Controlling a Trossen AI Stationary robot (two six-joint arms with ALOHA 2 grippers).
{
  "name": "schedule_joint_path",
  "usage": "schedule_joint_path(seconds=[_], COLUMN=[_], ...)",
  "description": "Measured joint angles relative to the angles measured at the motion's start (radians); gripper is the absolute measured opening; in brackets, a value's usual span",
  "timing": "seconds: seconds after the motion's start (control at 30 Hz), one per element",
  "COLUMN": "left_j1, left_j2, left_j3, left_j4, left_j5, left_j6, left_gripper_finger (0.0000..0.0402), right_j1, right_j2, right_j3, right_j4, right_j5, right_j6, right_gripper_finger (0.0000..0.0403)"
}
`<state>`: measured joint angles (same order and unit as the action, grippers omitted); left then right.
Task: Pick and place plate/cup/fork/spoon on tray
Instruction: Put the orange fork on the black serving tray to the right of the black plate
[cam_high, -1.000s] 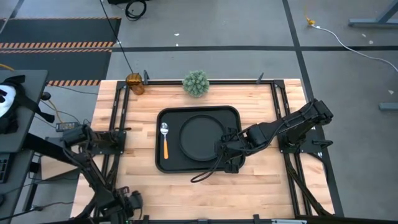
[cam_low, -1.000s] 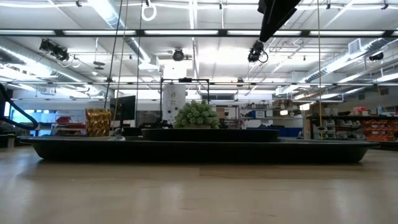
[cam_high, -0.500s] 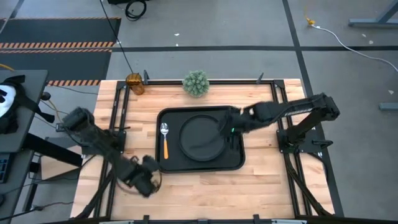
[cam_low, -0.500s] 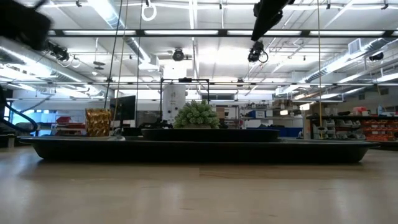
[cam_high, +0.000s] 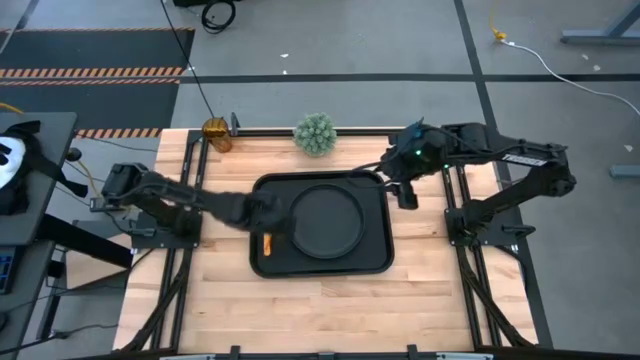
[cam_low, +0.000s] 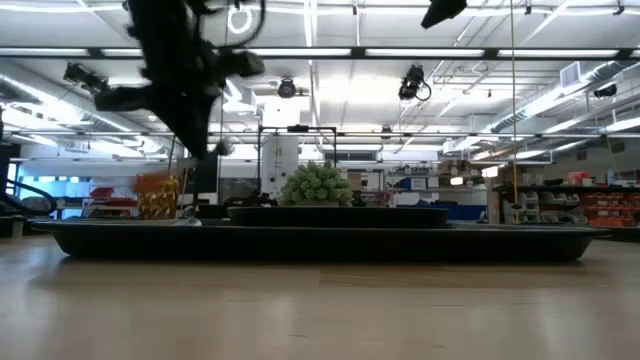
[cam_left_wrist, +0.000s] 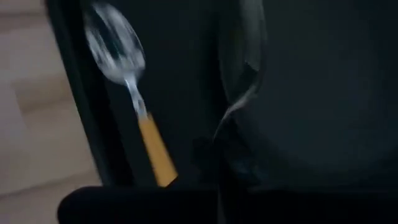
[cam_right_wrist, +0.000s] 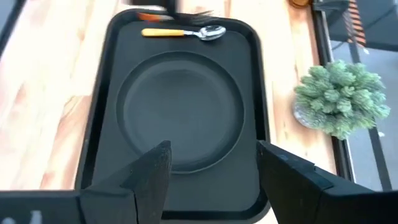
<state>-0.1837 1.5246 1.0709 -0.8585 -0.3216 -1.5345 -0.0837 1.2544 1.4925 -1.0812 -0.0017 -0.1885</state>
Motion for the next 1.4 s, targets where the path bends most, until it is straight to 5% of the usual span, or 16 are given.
schedule_joint_path(seconds=[0.3,0.53,0.9,1.4], left_j1=[0.201,0.201,0.212,0.291], left_j2=[0.129,0.196,0.149,0.146], left_j3=[0.000,0.000,0.003,0.003], left_j4=[0.137,0.134,0.116,0.112], left_j5=[0.067,0.148,0.141,0.056], left_j6=[-0.025,-0.027,-0.075,-0.093], left_gripper_finger=[0.0002,0.0003,0.0008,0.0175], right_j1=[-0.006,0.011,-0.044,-0.057], right_j2=[-0.043,-0.101,-0.101,-0.071], right_j3=[0.000,0.000,0.000,0.000], right_j4=[-0.117,-0.187,-0.143,-0.117], right_j5=[-0.091,-0.114,-0.111,-0.131], right_j6=[-0.002,0.036,0.028,0.010], right_gripper_finger=[0.0240,0.0240,0.0240,0.0240])
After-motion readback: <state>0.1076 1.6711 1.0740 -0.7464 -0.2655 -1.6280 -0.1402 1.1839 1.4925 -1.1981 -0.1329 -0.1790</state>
